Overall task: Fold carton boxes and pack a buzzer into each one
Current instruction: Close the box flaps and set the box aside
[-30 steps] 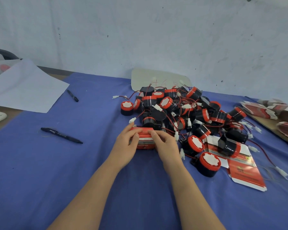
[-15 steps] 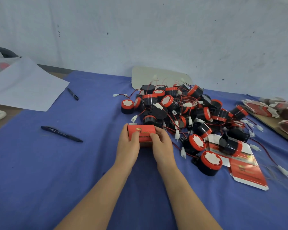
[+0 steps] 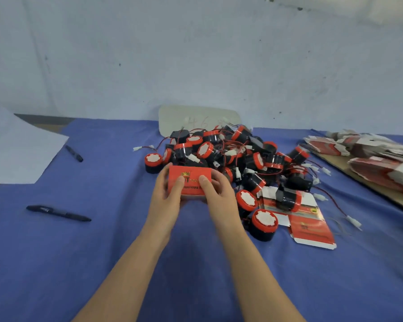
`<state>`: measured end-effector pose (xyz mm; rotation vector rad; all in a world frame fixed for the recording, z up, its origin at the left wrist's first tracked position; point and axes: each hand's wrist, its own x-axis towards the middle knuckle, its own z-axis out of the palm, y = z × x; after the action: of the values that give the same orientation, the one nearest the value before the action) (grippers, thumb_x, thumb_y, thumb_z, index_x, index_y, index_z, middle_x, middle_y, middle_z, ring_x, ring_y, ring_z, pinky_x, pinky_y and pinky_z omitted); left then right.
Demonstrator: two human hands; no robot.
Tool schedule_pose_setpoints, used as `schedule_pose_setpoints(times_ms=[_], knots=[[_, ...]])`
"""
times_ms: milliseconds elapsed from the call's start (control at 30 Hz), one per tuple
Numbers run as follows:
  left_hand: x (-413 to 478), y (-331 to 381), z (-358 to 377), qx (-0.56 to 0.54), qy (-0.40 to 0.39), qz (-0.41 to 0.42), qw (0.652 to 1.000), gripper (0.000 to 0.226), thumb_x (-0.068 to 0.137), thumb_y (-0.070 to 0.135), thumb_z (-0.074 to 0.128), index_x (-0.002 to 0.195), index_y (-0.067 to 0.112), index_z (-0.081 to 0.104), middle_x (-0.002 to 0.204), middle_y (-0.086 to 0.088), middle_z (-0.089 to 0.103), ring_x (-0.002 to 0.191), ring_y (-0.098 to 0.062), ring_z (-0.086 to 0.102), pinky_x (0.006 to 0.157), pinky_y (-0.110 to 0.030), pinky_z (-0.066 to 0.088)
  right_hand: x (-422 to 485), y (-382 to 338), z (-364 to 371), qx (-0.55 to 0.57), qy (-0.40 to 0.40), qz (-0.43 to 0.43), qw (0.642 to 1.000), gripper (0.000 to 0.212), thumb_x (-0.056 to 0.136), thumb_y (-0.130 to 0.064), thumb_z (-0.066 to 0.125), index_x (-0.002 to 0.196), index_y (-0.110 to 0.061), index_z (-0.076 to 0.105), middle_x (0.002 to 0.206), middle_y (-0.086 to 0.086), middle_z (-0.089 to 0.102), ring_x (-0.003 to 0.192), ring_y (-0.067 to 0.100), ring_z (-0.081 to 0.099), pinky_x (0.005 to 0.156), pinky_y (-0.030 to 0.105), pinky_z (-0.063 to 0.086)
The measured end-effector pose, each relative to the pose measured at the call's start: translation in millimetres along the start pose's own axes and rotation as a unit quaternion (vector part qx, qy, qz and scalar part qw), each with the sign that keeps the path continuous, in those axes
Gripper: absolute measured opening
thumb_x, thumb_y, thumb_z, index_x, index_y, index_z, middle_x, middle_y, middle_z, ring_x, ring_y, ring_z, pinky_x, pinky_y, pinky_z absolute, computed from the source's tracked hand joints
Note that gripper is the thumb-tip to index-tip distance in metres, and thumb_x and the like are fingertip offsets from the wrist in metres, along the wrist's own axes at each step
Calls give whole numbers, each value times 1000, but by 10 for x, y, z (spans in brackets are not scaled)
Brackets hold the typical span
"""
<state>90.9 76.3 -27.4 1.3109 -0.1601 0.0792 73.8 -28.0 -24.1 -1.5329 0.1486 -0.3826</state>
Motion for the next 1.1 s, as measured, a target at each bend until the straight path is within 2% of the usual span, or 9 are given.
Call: schedule_pose_setpoints(times_ms=[167, 300, 433, 500, 600, 733, 867, 1033, 1100], knots=[[-370, 625, 1483, 3, -181, 92, 979, 35, 104, 28, 36, 136, 39, 35, 147, -4, 42, 131, -19, 46, 111, -44, 37, -371, -927, -1229, -27, 227, -129, 965, 33, 97, -24, 52, 127, -11, 54, 120, 8, 64, 108, 21, 63, 95, 44, 51], [-1292, 978, 2913, -11, -372, 94, 923, 42, 103, 26, 38, 146, 25, 36, 142, 0, 50, 125, -10, 51, 109, -32, 38, -1250, -1597, -2549, -141, 444, -177, 867, 32, 99, -25, 47, 125, -8, 55, 115, 5, 65, 104, 14, 62, 89, 25, 49], [-2404, 930, 3823, 61, -546, 94, 830, 42, 103, 28, 36, 144, 20, 40, 139, 3, 50, 124, 2, 47, 101, -11, 32, -2344, -1822, -3450, -304, 597, -96, 736, 47, 99, -26, 45, 143, -13, 36, 124, -5, 49, 117, 8, 45, 87, 6, 29], [-2885, 819, 4043, 112, -626, 69, 769, 46, 103, 32, 35, 144, 14, 40, 149, -2, 41, 136, -15, 38, 113, -26, 26, -2741, -1807, -3676, -348, 639, -19, 685, 57, 99, -23, 43, 151, -14, 19, 150, 4, 32, 141, 19, 23, 116, 26, 16], [-3218, 673, 4080, 65, -667, -17, 742, 39, 103, 37, 37, 132, 14, 51, 125, 4, 57, 111, -8, 54, 102, -29, 36, -2905, -1722, -3726, -381, 658, 7, 650, 55, 99, -18, 41, 150, -16, 21, 159, 4, 14, 147, 20, -3, 117, 31, -3], [-2960, 662, 3902, -14, -609, -143, 780, 34, 100, 44, 39, 105, 22, 64, 86, 7, 67, 78, -7, 63, 68, -25, 48, -2592, -1568, -3498, -294, 592, -130, 739, 40, 98, -12, 43, 138, -16, 44, 136, -4, 48, 127, 6, 42, 105, 18, 30], [-2326, 691, 3583, -37, -479, -76, 873, 26, 99, 31, 45, 92, 20, 68, 90, 2, 72, 79, -12, 67, 72, -28, 50, -2013, -1325, -3138, -191, 489, -184, 831, 28, 96, -10, 48, 120, -20, 57, 107, -11, 61, 94, -6, 56, 85, 12, 45], [-1324, 406, 2774, 45, -284, 56, 956, 16, 98, 21, 48, 106, 21, 61, 98, 10, 65, 74, 10, 59, 60, -5, 43, -1194, -801, -2506, -128, 340, -114, 925, 23, 96, -12, 49, 117, -16, 58, 109, -2, 65, 100, 10, 61, 88, 26, 50], [-965, 205, 2385, 91, -189, 41, 977, 20, 97, 14, 49, 114, 14, 61, 105, 3, 64, 84, 4, 59, 74, -9, 45, -902, -545, -2262, -163, 292, -53, 941, 22, 95, -12, 50, 115, -14, 59, 106, -5, 63, 101, 12, 60, 86, 25, 47]])
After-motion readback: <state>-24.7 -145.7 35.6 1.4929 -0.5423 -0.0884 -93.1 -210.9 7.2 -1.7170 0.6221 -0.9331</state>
